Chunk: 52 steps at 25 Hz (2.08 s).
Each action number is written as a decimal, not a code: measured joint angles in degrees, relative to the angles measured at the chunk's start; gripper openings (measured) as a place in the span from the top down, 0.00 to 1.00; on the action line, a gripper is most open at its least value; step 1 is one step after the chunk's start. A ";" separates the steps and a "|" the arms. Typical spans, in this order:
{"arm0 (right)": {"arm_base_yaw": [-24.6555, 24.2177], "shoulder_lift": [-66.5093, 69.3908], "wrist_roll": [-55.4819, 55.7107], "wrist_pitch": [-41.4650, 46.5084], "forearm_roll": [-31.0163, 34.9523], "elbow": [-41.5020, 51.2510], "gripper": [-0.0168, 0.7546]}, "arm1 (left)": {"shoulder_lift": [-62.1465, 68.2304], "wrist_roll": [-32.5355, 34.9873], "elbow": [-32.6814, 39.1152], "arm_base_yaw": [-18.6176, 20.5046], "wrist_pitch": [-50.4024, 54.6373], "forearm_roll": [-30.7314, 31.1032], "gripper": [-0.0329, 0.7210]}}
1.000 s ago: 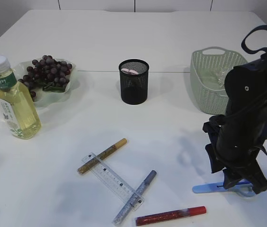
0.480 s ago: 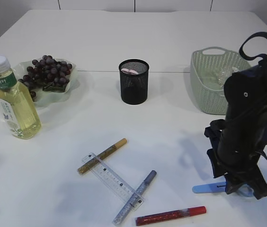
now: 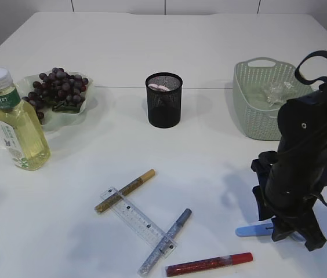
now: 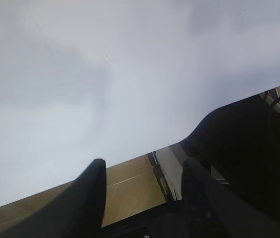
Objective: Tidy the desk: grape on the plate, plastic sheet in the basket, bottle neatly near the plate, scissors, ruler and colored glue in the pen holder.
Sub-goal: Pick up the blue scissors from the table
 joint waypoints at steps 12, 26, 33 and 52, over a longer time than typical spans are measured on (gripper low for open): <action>0.00 0.00 1.97 -0.58 0.09 0.00 0.55 | 0.00 0.00 0.00 0.00 0.00 0.04 0.48; 0.00 1.00 2.79 -2.15 0.29 0.00 0.55 | 0.00 0.00 0.00 0.00 0.00 0.04 0.48; 0.00 1.00 3.00 -2.28 0.37 0.00 0.55 | 0.00 0.00 0.00 0.00 0.00 0.04 0.48; 0.00 1.00 3.25 -2.28 -0.20 0.00 0.55 | 0.00 0.00 0.00 0.00 0.00 0.04 0.48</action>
